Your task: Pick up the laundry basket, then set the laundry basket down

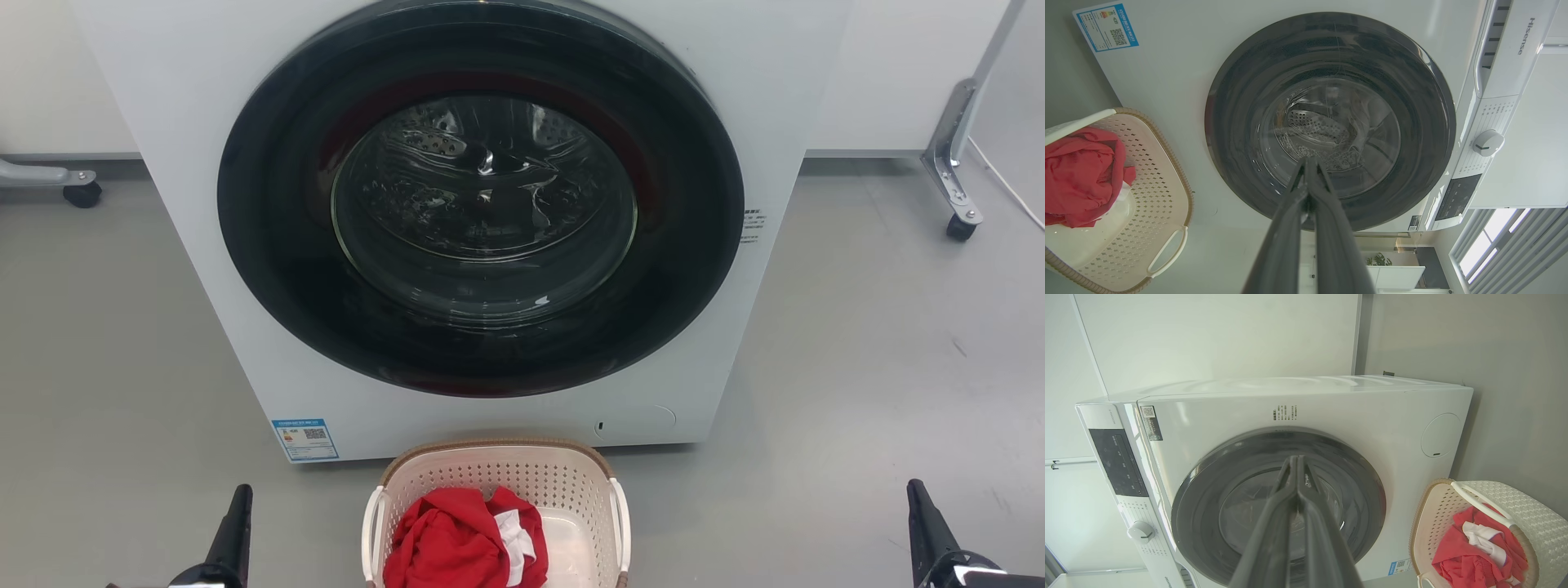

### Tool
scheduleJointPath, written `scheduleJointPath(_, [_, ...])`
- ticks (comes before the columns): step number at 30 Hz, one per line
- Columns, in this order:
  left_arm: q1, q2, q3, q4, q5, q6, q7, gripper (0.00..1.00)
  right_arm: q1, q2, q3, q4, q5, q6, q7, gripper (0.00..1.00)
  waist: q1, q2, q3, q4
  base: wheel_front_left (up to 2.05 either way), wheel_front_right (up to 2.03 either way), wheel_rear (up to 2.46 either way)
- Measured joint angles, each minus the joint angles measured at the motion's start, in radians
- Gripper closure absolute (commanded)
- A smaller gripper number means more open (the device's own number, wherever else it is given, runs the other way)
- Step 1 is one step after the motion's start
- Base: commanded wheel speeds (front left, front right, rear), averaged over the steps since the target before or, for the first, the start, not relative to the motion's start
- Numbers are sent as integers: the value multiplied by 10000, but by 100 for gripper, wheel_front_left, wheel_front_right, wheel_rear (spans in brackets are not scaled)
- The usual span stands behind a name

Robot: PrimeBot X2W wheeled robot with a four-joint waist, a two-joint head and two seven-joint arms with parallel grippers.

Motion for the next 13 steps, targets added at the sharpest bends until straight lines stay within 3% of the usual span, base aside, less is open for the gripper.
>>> scheduleJointPath(13, [0,0,0,0,0,0,0,100,0,0,0,0,2,0,0,100,0,0,1,0,0,0,0])
